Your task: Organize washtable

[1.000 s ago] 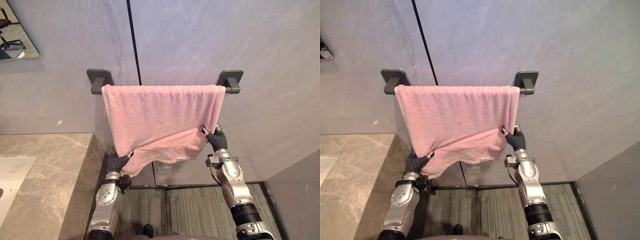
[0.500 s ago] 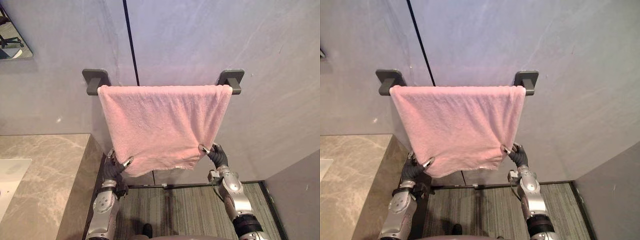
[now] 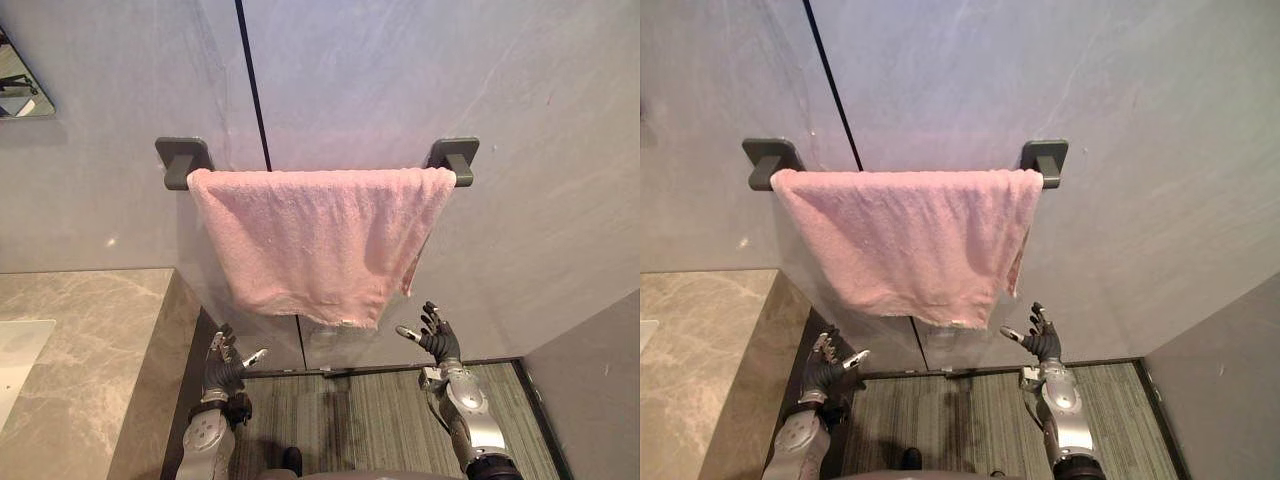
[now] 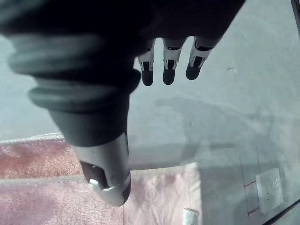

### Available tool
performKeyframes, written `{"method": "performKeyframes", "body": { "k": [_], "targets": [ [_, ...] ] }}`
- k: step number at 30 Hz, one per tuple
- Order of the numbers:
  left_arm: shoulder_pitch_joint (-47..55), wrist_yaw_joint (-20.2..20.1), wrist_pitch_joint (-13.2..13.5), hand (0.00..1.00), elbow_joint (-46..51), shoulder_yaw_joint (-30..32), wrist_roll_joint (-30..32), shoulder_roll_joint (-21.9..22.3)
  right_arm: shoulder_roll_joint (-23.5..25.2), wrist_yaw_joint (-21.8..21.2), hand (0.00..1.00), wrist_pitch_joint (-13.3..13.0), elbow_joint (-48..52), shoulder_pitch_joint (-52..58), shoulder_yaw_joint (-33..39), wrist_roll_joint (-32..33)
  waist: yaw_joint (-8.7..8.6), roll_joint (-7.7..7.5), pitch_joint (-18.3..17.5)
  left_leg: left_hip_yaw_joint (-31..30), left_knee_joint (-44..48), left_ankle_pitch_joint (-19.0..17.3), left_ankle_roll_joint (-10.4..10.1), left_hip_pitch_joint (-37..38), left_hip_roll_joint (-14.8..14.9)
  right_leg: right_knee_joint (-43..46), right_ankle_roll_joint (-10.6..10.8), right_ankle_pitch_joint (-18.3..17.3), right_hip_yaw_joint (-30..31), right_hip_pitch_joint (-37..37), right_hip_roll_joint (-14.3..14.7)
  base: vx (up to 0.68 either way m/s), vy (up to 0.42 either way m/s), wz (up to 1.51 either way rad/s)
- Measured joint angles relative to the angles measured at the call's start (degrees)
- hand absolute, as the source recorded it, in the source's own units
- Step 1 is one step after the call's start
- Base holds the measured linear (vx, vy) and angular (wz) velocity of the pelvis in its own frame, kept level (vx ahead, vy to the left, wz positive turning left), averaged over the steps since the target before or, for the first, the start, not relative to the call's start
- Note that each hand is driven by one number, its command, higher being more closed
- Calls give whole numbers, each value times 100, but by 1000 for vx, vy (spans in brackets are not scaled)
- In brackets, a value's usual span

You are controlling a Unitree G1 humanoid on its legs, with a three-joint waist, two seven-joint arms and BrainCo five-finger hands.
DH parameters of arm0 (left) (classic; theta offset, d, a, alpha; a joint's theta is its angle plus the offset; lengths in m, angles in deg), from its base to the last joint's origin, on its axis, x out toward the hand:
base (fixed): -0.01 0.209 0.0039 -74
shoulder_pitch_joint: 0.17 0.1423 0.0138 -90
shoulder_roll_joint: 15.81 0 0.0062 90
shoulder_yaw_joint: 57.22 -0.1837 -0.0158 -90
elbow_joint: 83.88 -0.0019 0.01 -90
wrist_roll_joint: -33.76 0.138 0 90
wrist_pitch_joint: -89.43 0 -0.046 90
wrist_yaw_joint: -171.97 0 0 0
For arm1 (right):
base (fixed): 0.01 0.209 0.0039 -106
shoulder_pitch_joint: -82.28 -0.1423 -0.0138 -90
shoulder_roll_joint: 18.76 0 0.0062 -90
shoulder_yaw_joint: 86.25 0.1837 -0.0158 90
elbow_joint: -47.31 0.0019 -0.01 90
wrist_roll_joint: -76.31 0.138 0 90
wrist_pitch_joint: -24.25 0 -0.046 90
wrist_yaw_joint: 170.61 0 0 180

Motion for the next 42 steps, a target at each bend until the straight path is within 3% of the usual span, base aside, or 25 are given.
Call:
{"method": "performKeyframes", "body": {
  "k": [9, 14, 23, 30, 33, 36, 38, 42],
  "targets": [
    [13, 8, -5, 0, -212, 181, -256, 29, 5, 269, 0, 31, -264, 69, 515, 9, 2, 51, 37, 0, 28, -1, -2, 9, -1, 2, 0, 0, -2, 9, 6, 0, 0, 0],
    [176, 20, 2, 0, 615, 534, -452, 50, -3, 405, 0, 29, 83, 181, 1070, 80, -2, 57, 37, 0, 29, -1, -2, 21, 1, 19, 0, 0, 5, 8, 1, 0, 0, 0],
    [259, 192, 147, 0, 2841, 1269, -422, 178, -6, 621, 0, -128, 2543, 257, 1666, 117, -48, 71, 44, 8, 33, -4, 0, 35, -3, 49, 5, -4, 48, -17, -11, 0, 0, -2],
    [212, 370, 595, 0, 4874, 1533, -399, 222, -123, 582, 0, -520, 4638, -34, 1319, 16, -133, 82, 36, 76, 35, -42, 11, 125, -8, 67, 5, -4, 90, 19, -5, -3, -1, -6],
    [124, 329, 758, 0, 5434, 1305, -499, 4, -326, 315, 0, -844, 5369, -309, 816, 236, -141, 81, 33, 79, 35, -42, 12, 139, -14, 90, 6, -5, 94, 18, -3, -35, -11, -1],
    [14, -156, 799, 0, 5864, 687, -984, -356, -524, -239, 0, -1126, 5626, -739, -74, 962, -137, 87, 20, 83, 35, -40, 14, 165, -24, 133, 12, -10, 102, 21, -3, -25, -7, -1],
    [-55, -417, 798, 0, 5894, 366, -1300, -503, -624, -506, 0, -1127, 5625, -872, -551, 1337, -136, 95, -15, 82, 35, -39, 15, 169, -32, 147, 14, -12, 103, 19, -5, -17, -4, 0],
    [-74, -1343, 724, 0, 5888, -522, -2266, -923, -1023, -1457, 0, -1023, 5605, -972, -1615, 2341, -124, 91, -132, 81, 34, -37, 16, 180, -45, 165, 17, -14, 107, 18, -10, 0, 0, 0]
  ]
}}
